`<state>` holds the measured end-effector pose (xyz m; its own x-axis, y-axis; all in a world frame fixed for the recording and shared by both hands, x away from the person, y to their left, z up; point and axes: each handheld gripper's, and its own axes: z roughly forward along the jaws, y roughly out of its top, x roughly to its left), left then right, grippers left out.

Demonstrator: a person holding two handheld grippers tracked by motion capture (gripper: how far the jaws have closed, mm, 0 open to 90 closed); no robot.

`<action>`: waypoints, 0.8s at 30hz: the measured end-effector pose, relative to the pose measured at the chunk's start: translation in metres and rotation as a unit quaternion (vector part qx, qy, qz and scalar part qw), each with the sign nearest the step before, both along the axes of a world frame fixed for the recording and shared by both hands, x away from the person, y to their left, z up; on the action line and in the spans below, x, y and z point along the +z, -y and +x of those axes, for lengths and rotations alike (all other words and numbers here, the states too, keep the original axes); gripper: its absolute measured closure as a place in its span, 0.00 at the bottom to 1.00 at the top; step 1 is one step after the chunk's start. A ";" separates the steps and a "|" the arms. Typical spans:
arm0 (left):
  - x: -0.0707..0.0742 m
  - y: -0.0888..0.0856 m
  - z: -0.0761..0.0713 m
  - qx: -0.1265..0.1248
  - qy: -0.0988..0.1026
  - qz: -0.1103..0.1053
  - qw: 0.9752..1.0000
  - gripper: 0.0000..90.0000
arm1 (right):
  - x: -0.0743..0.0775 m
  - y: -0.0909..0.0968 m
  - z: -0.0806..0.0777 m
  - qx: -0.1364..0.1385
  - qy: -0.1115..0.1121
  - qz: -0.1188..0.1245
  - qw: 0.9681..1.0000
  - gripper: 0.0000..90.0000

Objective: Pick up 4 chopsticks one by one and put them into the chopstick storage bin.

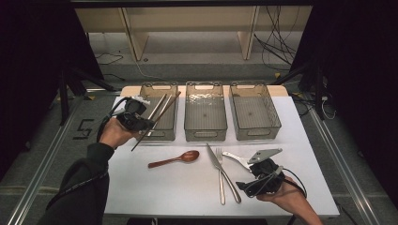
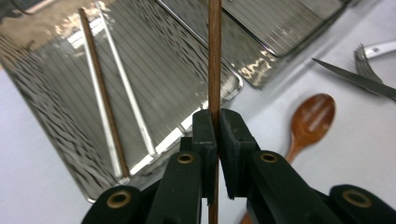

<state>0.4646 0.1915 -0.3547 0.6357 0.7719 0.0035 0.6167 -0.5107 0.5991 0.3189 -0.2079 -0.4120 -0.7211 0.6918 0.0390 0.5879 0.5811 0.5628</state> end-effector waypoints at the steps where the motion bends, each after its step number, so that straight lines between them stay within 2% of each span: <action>1: 0.001 0.000 0.003 0.000 0.002 -0.001 1.000 0.94 | 0.000 0.000 0.000 0.000 -0.001 -0.001 1.000 0.29; 11: 0.008 0.001 0.036 0.016 0.007 0.004 1.000 0.94 | 0.000 -0.001 0.000 0.002 -0.004 0.000 1.000 0.29; 16: 0.010 0.000 0.053 0.034 0.014 0.001 0.999 0.94 | -0.001 0.000 0.000 0.003 -0.004 0.002 1.000 0.29; 19: 0.008 0.003 0.060 0.035 0.010 0.006 0.999 0.94 | -0.001 0.000 0.000 0.002 -0.005 0.001 1.000 0.29; 24: 0.013 0.000 0.069 0.043 0.016 0.006 0.999 0.94 | -0.002 0.000 0.000 0.002 -0.007 0.001 1.000 0.29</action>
